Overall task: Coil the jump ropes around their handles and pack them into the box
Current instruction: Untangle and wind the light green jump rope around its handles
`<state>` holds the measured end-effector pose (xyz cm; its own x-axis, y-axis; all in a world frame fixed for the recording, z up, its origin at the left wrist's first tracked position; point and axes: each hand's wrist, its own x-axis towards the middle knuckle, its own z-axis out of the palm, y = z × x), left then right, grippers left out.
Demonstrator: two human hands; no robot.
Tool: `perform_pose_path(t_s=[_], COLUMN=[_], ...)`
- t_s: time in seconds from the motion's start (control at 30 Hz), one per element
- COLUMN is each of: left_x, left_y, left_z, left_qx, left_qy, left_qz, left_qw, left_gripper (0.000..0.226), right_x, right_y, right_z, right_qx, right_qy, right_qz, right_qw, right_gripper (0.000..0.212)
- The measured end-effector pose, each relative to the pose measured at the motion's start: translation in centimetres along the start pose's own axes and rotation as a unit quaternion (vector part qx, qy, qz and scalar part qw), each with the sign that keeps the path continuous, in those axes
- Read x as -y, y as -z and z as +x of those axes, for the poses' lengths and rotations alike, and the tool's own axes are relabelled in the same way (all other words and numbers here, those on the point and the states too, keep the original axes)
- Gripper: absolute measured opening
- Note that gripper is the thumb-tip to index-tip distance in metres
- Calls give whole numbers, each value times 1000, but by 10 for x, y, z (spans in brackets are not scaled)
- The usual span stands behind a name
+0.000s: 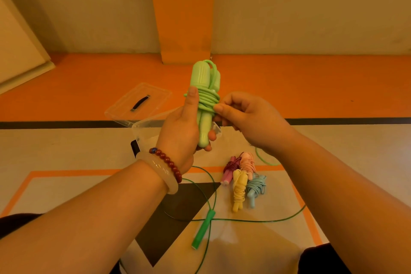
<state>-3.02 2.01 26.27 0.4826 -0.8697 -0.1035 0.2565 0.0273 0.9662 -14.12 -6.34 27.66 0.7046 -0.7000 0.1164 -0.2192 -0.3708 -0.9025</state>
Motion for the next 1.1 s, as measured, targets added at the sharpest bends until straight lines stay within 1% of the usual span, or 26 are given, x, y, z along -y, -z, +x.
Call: perform_pose_path(t_s=[0.1,0.17,0.23,0.3,0.37,0.47,0.53,0.57,0.63,0.7,0.77,0.9,1.0,1.1], left_x=[-1,-3,-4,-6,-8,-10,-11,-11,-12,-12,-10,-9,-11,-13], left_y=[0,0,1,0,0,-2,-2,-1,0,2,4,6,4,4], left_z=[-1,-3,-3,-2,-2,-1,-1,-1,0,0,1,2,2,3], left_qx=[28,40,31,11,-4,-7,-8,-8,1,16,26,40,66,67], left_qy=[10,13,9,10,12,12,15,19,34,43,43,24,-1,-2], left_qz=[-10,5,24,24,15,1,-5,-12,-29,-45,-47,-60,-82,-60], left_qw=[999,999,999,1000,1000,1000,1000,1000,999,998,998,997,994,996], left_gripper=[51,48,40,32,32,37,40,41,42,41,42,41,40,34], right_x=[0,0,-1,-2,-3,-3,-4,-4,-5,-5,-4,-4,-4,0], right_y=[4,4,3,1,1,3,4,4,5,6,6,6,3,4], right_z=[1,0,0,-1,0,-2,-3,-2,0,1,1,1,-1,-1], right_qx=[2,-12,-33,-43,-50,-54,-44,-41,-32,-14,-6,-22,-22,-41], right_qy=[-6,-13,-24,-19,16,106,147,150,126,85,54,7,3,15], right_qz=[-25,-20,6,-8,-49,-111,-115,-106,-70,-21,5,32,72,77], right_qw=[1000,1000,999,999,997,987,981,982,989,996,999,999,997,996], right_gripper=[13,14,17,22,22,16,12,15,17,12,14,18,13,11])
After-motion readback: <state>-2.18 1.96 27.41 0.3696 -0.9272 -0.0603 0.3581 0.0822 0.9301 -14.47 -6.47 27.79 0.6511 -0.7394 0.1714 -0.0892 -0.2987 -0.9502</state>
